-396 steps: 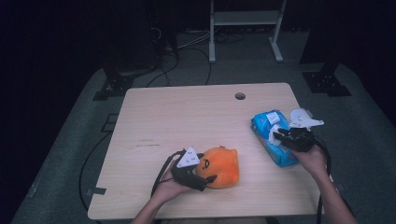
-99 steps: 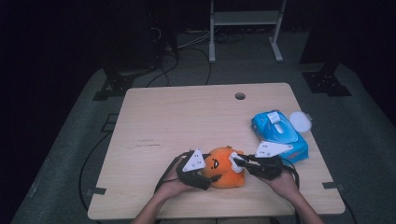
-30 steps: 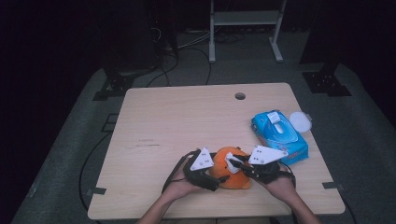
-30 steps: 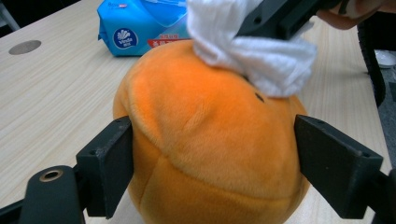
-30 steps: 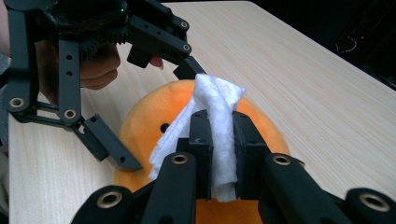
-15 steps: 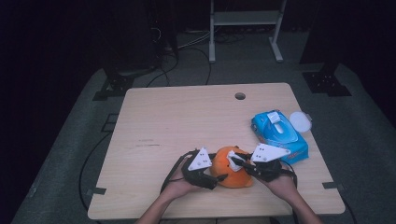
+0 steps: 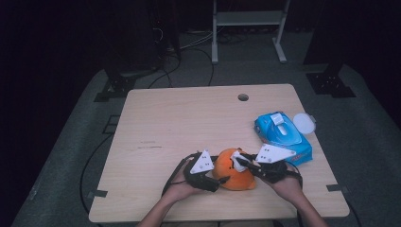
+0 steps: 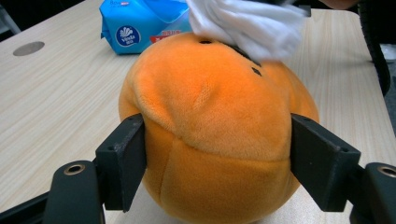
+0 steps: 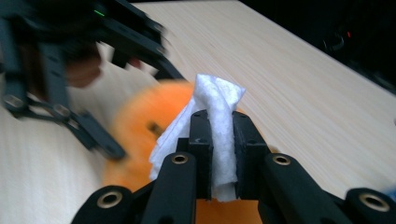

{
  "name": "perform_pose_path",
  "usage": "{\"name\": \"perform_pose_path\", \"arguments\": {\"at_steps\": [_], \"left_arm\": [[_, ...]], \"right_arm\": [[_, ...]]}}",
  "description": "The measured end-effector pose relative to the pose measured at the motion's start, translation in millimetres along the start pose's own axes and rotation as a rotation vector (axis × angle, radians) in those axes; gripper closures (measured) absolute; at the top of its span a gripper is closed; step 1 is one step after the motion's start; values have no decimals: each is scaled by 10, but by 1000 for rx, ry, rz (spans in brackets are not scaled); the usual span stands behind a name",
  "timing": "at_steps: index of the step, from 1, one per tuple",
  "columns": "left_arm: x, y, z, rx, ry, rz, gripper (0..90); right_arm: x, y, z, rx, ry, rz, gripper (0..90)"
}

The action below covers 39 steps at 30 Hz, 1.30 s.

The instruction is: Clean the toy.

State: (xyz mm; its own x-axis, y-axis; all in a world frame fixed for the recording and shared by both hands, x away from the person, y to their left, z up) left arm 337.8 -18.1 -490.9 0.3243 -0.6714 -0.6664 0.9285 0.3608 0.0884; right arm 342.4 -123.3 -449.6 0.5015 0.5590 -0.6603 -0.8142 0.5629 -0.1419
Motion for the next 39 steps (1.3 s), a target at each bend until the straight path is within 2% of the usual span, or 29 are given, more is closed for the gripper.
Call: {"name": "perform_pose_path", "arguments": {"at_steps": [1,2,3,4,5,7,8,9,10,11,13,14,15,16,19,20,21,23,24,25,27,28,32,33,36,37,39], "left_arm": [[4,-6,9,-18,-5,-16,185],[10,-21,22,-46,-5,-49,160],[10,-21,22,-46,-5,-49,125],[7,-25,38,-99,-9,-91,110],[3,-18,42,-120,-16,-103,109],[-2,-4,39,-128,-22,-101,121],[-4,3,33,-119,-21,-85,172],[-5,-12,46,-84,-36,-51,240],[-5,-40,68,-56,-42,-33,257],[-1,-77,90,-11,-37,-11,271],[-2,-133,111,62,-17,33,289],[-2,-133,111,62,-17,33,295],[-18,-140,84,84,-13,42,302],[-20,-136,63,82,-15,40,305],[-25,-122,29,77,-17,34,303],[-27,-121,26,67,-20,26,303],[-24,-111,53,27,-26,-3,249],[-27,-89,105,-68,-43,-66,136],[-35,-76,126,-110,-61,-95,121],[-38,-67,132,-131,-68,-112,122],[-37,-70,122,-130,-66,-116,169],[-35,-80,107,-110,-68,-99,223],[-39,-127,111,-25,-58,-30,291],[-47,-146,108,15,-51,-8,309],[-56,-166,90,37,-52,-6,319],[-63,-186,85,51,-56,-6,318],[-68,-192,88,53,-56,-10,299]], "right_arm": [[14,-33,-69,25,5,29,793],[21,-20,-81,26,9,34,793],[21,-20,-81,26,9,34,793],[40,72,-92,9,20,65,793],[45,109,-92,-1,22,77,793],[50,154,-94,-12,26,86,793],[50,197,-85,-22,26,89,793],[26,228,-27,-28,11,72,793],[13,255,14,-29,-3,83,793],[6,306,74,-33,-19,98,793],[28,393,171,-83,-20,80,793],[28,393,171,-83,-20,80,793],[27,403,201,-106,-11,68,793],[23,381,192,-102,-10,64,793],[1,194,78,-56,5,24,793],[1,194,78,-56,5,24,793],[-17,107,-4,-12,5,45,793],[-27,108,-53,1,6,59,794],[-28,134,-66,2,10,61,794],[-29,176,-66,-2,8,77,794],[-34,230,-60,-7,6,93,794],[-33,304,-27,-29,6,91,794],[-14,305,55,-33,-7,85,794],[-4,292,81,-41,-1,75,794],[-23,251,82,-40,-2,65,794],[-50,152,39,-30,1,33,794],[-69,75,-36,-7,4,37,794]]}}
Point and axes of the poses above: each handheld gripper's, and its own axes: x roughly forward along the jaws, z roughly out of its top, y roughly to its left, the point moved 10 cm from there along x, roughly forward along the jaws, and after that the axes turned 13 degrees about y, right-handed, at the moved point
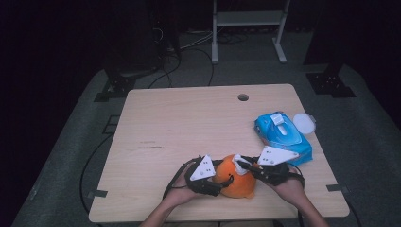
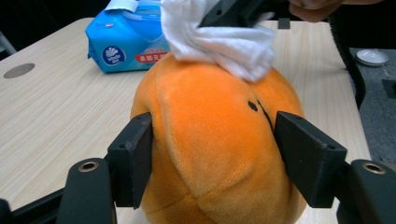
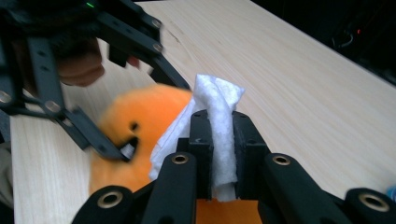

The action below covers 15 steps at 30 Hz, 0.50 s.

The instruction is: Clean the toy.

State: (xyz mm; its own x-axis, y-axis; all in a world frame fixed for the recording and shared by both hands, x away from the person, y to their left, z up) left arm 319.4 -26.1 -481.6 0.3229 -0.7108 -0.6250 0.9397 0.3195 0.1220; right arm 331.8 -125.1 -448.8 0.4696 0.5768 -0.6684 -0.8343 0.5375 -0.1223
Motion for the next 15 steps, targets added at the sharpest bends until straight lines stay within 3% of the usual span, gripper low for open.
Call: {"name": "perform_pose_path", "arguments": {"at_steps": [1,2,3,6,8,9,10,11,13,15], "left_arm": [[-7,-6,8,-5,0,-12,299],[-10,-15,28,-23,-5,-44,181],[-19,-13,43,-44,-2,-91,151],[-23,39,40,-106,-5,-121,135],[-15,44,28,-117,-6,-125,145],[-13,40,21,-114,-7,-119,213],[-5,7,20,-70,-3,-86,274],[-5,7,20,-70,-3,-86,295],[1,-72,25,27,17,-33,316],[-8,-87,20,49,23,-25,326]], "right_arm": [[0,0,0,0,0,0,794],[-13,-3,-76,15,4,13,795],[-16,3,-91,9,7,8,795],[-37,56,-107,-4,5,5,795],[-40,73,-98,-9,2,6,795],[-38,99,-80,-14,-3,12,795],[-24,131,-41,-16,-9,17,795],[-24,131,-41,-16,-9,17,795],[-11,206,55,-25,-32,38,794],[-16,235,97,-36,-38,43,794]]}}
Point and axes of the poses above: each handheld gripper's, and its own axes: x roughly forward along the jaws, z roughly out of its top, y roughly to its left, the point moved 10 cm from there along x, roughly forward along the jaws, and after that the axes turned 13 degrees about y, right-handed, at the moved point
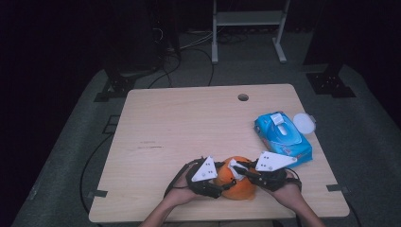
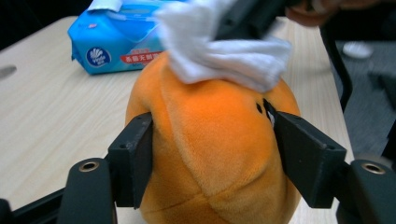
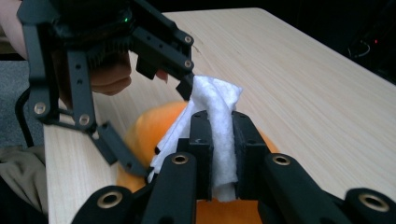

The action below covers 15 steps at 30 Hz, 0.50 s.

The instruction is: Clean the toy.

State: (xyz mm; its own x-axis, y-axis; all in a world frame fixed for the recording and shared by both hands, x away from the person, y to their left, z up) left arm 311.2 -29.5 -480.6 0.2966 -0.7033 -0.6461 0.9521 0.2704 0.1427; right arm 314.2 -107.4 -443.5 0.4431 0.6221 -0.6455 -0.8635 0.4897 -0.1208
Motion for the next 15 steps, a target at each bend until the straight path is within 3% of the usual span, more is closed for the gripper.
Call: {"name": "perform_pose_path", "arguments": {"at_steps": [2,5,6,7,8,9,10,11,12,13,14,15], "left_arm": [[-15,-8,-20,15,2,4,329],[-21,0,-34,2,-8,-7,326],[-23,5,-30,-6,-9,-12,274],[-21,33,0,-45,-6,-35,215],[-21,33,0,-45,-6,-35,162],[-14,47,19,-73,-5,-50,162],[-1,62,42,-106,-8,-73,107],[25,55,50,-133,-7,-106,87],[25,55,50,-133,-7,-106,118],[51,22,27,-89,5,-73,172],[51,22,27,-89,5,-73,204],[48,-19,23,-48,4,-59,226]], "right_arm": [[-9,-8,3,-2,4,-3,794],[-31,-100,-52,14,9,-19,794],[-31,-133,-126,34,18,-11,795],[-31,-126,-155,38,23,-9,795],[-29,-115,-172,35,26,-11,795],[-29,-115,-172,35,26,-11,795],[-27,-97,-173,32,28,-11,795],[-17,-17,-126,24,17,17,795],[-17,-17,-126,24,17,17,795],[18,64,-62,1,17,19,794],[18,64,-62,1,17,19,794],[48,141,15,-12,8,40,794]]}}
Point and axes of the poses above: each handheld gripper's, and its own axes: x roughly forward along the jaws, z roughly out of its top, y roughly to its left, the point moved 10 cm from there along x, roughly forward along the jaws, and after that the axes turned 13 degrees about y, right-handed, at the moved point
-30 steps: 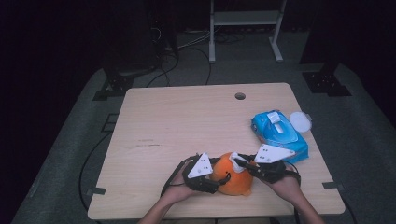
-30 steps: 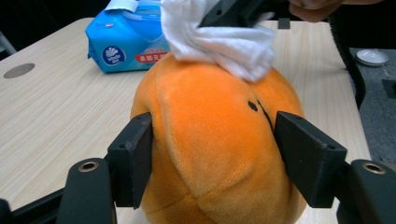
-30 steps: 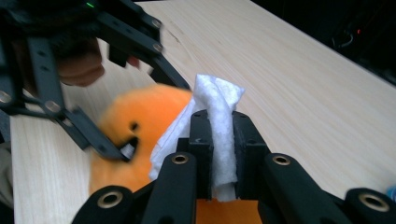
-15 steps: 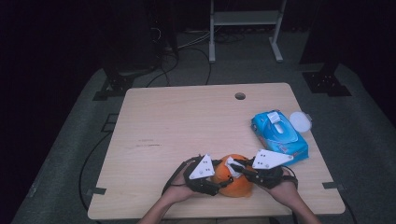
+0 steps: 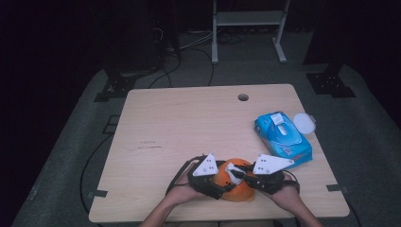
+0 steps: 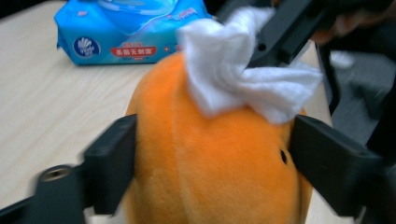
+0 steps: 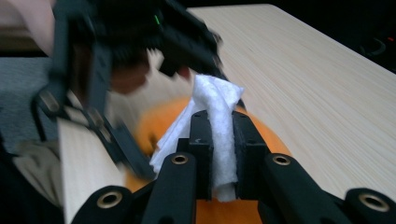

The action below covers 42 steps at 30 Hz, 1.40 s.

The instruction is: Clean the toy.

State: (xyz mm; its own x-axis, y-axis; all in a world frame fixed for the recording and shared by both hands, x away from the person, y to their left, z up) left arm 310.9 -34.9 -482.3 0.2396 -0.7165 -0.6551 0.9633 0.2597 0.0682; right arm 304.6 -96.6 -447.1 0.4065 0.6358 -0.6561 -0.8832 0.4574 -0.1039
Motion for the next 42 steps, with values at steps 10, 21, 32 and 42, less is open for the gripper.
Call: {"name": "perform_pose_path", "arguments": {"at_steps": [10,21,32,42], "left_arm": [[-35,-19,-45,20,-3,9,258],[-29,-36,-55,48,16,35,268],[-61,58,-3,-94,41,-63,83],[-80,131,32,-75,-9,-11,346]], "right_arm": [[-104,-165,-122,1,28,-60,795],[9,1,41,-54,23,-34,794],[-78,-129,-138,-14,38,-57,795],[-75,-143,-33,-36,42,-86,795]]}}
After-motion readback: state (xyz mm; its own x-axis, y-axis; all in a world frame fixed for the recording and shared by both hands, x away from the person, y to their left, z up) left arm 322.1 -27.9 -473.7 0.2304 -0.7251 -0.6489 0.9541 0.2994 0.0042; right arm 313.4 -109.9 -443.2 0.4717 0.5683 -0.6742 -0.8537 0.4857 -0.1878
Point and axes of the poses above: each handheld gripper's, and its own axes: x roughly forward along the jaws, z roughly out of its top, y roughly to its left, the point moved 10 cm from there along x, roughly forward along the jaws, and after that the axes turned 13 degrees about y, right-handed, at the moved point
